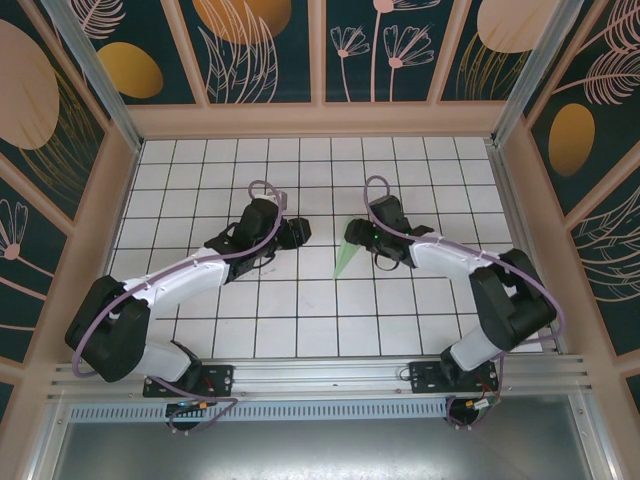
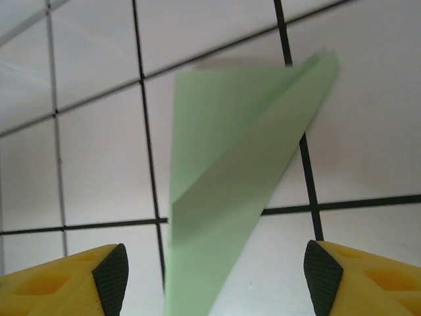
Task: Fold a paper plane with a square sheet of paper (fold left side to right side)
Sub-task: Turn over the paper plane at the center of the table.
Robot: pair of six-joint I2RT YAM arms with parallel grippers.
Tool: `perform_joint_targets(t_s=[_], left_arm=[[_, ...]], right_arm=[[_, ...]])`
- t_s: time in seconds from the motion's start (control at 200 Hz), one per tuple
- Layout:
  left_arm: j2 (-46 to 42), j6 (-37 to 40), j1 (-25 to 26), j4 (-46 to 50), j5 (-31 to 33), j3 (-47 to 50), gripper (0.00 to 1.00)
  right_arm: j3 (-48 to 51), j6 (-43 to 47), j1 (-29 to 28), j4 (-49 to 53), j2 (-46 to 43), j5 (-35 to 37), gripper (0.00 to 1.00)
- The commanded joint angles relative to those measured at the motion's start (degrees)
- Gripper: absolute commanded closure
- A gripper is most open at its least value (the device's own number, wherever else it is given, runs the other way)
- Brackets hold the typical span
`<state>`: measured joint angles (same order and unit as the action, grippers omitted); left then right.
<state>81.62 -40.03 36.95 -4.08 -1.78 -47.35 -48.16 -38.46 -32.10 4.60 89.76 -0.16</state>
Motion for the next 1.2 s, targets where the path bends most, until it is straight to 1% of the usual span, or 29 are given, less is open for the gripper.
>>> perform_joint_targets(t_s=[0.0,0.155,0.225,0.335,0.46,0.54,0.611,0.651,0.741,0.806,0.931,1.041,1.106,1.196], left_arm=[[-1.01,-1.16,-0.3,-1.64,2.66,0.49,0.45],[-1.56,-1.87,-0.3,-2.32,2.91,2.14,0.41],[-1.73,-1.72,-0.3,-2.07,3.24,2.12,0.38],[-1.98,-1.6,-0.27,-1.65,3.54,2.17,0.37],[-2.06,-1.6,-0.3,-1.71,3.54,2.26,0.37],[-1.98,-1.62,-0.28,-1.59,3.84,2.28,0.36],[-2.13,-1.63,-0.28,-1.58,4.14,2.27,0.36],[-2.28,-1.63,-0.29,-1.59,4.31,2.26,0.36],[-2.95,-1.44,-0.3,-1.29,5.07,2.17,0.36],[-3.51,-1.2,-0.3,-0.89,5.7,1.92,0.35],[-4.35,-1.11,-0.3,-0.63,6.77,2.25,0.35],[-4.65,-1.12,-0.3,-0.75,7.07,2.55,0.34],[-4.49,-1.17,-0.3,-0.89,6.89,2.54,0.33],[-4.34,-1.28,-0.31,-0.74,6.57,2.37,0.33]], right_arm=[[-3.48,-2.08,-2.34,0.33,4.0,3.0,0.26],[-5.88,-2.36,-3.39,0.8,9.26,3.94,0.27],[-6.15,-2.5,-3.45,0.89,10.6,4.01,0.31],[-6.11,-2.5,-3.55,1.73,10.59,5.02,0.41],[-4.9,-2.41,-3.63,3.04,8.1,6.4,0.56],[-4.14,-2.32,-3.57,3.47,6.34,6.4,0.71],[-3.74,-2.24,-3.63,3.84,4.69,5.78,0.86],[-3.48,-1.94,-3.75,3.61,3.48,5.07,0.92],[-3.19,-0.56,-4.55,3.05,0.22,3.25,1.0],[-2.79,0.72,-4.82,2.45,-2.33,1.33,1.0],[1.01,2.45,-4.75,-3.04,-6.39,-8.33,1.0],[5.59,1.79,-4.05,-9.17,-5.41,-15.69,1.0],[7.44,1.28,-3.4,-11.07,-3.47,-17.69,1.0],[9.75,1.64,-1.96,-12.09,-1.33,-17.54,1.0]])
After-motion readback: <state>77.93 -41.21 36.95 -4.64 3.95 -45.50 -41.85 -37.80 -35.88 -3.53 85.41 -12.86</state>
